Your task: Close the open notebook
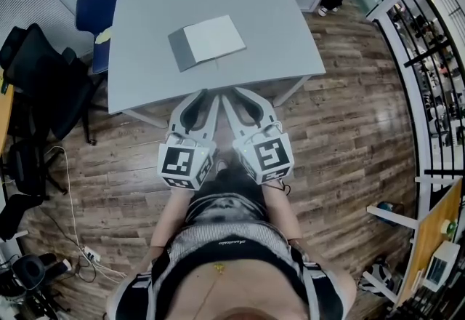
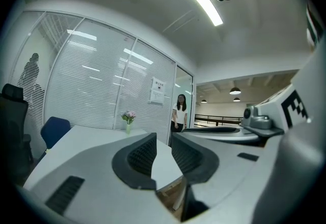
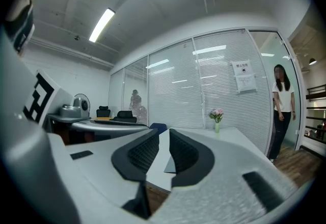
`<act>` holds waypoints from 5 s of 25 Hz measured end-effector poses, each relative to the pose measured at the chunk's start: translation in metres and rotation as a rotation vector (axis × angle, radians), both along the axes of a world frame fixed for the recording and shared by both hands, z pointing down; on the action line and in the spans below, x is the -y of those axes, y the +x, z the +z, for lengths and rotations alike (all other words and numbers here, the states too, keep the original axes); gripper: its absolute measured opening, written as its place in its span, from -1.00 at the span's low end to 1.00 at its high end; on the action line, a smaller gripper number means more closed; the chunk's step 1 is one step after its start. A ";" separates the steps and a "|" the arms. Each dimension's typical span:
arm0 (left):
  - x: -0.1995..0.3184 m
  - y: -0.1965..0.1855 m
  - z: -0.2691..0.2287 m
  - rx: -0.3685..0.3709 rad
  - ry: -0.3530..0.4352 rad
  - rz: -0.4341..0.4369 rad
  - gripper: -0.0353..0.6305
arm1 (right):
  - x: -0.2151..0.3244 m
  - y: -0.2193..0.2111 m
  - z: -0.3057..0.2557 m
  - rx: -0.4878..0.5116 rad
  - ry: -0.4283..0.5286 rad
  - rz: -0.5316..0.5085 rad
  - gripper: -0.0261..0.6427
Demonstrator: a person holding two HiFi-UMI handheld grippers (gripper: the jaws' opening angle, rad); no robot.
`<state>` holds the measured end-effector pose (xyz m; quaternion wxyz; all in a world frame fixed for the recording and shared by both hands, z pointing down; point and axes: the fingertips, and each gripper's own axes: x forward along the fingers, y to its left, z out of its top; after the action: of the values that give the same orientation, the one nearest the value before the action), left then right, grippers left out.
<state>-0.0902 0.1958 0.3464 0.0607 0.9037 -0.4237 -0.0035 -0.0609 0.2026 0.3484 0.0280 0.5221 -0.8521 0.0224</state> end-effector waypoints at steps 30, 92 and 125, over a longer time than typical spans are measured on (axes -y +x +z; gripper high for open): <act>0.174 0.051 -0.009 0.002 0.000 -0.088 -0.69 | 0.179 0.051 -0.002 0.025 -0.011 -0.084 -0.72; 0.341 -0.016 -0.005 -0.037 -0.029 -0.123 -0.69 | 0.342 -0.007 0.003 -0.046 -0.041 -0.107 -0.72; 0.362 -0.085 0.025 -0.045 -0.078 -0.068 -0.69 | 0.360 -0.056 0.023 -0.067 -0.072 -0.023 -0.72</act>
<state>-0.1752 -0.1664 0.3717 0.1053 0.8854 -0.4527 -0.0091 -0.1174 -0.1577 0.3712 0.0757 0.5113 -0.8554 0.0351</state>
